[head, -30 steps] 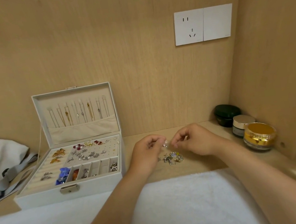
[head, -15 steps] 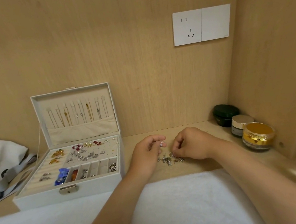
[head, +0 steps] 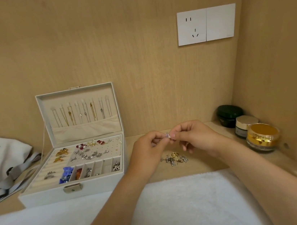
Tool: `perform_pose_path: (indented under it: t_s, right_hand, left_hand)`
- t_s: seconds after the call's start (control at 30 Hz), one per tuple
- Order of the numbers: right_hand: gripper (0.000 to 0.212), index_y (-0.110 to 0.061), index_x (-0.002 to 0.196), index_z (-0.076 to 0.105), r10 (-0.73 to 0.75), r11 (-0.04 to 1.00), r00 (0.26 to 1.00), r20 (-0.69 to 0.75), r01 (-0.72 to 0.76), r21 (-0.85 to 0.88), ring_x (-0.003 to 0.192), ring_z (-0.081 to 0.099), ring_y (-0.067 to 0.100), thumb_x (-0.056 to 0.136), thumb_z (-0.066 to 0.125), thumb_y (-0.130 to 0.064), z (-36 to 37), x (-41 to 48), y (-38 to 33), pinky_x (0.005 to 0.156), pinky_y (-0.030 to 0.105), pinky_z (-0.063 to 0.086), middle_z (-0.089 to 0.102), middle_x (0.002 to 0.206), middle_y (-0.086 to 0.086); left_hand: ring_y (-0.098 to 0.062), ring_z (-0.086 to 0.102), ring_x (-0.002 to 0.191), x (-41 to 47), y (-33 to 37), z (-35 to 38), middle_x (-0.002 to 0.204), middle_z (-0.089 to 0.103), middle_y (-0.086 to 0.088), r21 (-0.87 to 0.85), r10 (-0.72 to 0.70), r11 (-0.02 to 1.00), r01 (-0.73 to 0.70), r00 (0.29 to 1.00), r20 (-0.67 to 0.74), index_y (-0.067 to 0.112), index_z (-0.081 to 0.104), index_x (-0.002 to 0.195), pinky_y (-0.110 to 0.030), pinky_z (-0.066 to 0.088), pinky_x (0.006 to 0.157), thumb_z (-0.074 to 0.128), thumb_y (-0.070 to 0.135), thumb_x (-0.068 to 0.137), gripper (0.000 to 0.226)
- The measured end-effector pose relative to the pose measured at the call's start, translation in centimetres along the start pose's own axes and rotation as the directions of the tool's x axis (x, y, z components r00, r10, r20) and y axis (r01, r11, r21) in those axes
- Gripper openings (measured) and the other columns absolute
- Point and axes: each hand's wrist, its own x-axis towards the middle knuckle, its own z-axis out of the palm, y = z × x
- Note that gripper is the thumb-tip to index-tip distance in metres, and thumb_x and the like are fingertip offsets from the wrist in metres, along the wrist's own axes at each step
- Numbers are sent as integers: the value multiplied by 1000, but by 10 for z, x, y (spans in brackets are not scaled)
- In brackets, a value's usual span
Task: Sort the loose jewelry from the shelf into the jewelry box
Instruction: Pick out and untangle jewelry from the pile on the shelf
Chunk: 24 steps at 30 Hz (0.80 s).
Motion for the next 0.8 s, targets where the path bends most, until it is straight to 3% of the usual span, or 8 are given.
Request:
perform_pose_path:
  t_s: [0.13, 0.23, 0.4, 0.53, 0.63, 0.8]
  right_hand:
    - [13, -6, 103, 71, -33, 998, 999, 27, 31, 63, 51, 54, 13, 90, 70, -8, 15, -1, -12, 42, 24, 42, 74, 81, 2]
    - [17, -9, 104, 72, -86, 995, 996, 23, 84, 59, 48, 54, 13, 88, 73, -6, 34, 3, -26, 43, 24, 41, 74, 78, 2]
    - [7, -3, 91, 76, -158, 987, 987, 23, 158, 21, 45, 47, 12, 86, 75, -7, 70, 14, -55, 41, 19, 35, 73, 82, 19]
    - [5, -10, 87, 75, -163, 985, 983, 86, 167, -35, 44, 48, 6, 87, 74, -5, 100, 29, -71, 44, 17, 39, 73, 75, 6]
    - [6, -13, 84, 76, -164, 968, 972, 169, 192, -162, 49, 53, 1, 85, 76, -7, 119, 39, -75, 51, 17, 42, 72, 70, -2]
    - [3, -16, 83, 77, -137, 905, 950, 281, 235, -354, 51, 51, -5, 84, 78, -14, 139, 47, -78, 57, 11, 41, 61, 57, -14]
  left_hand:
    - [-1, 57, 70, 2, 19, -33, 79, 70, 11, 180, 54, 982, -61, 998, 45, 31, 72, 81, -22, 47, 70, 70, 30, 89, 8]
    - [-1, 59, 73, 2, 32, -65, 80, 70, 11, 288, 15, 956, -50, 992, 121, 31, 73, 81, -24, 47, 72, 70, 35, 88, 8]
    - [-4, 60, 69, -2, 35, -122, 81, 73, 6, 258, -23, 966, -6, 994, 107, 30, 74, 86, -27, 51, 70, 72, 25, 89, 6]
    - [-13, 68, 73, -9, 25, -163, 84, 76, 3, 187, -68, 980, 65, 998, 12, 25, 69, 99, -27, 55, 68, 70, 14, 90, 15]
    - [-12, 71, 83, -15, 12, -183, 82, 76, 10, 220, -60, 973, 64, 998, -23, 25, 73, 92, -30, 57, 81, 72, 16, 89, 10]
    - [-1, 65, 76, -23, -2, -197, 79, 73, 15, 262, -34, 964, 39, 999, -25, 33, 76, 83, -16, 49, 73, 77, 21, 84, 12]
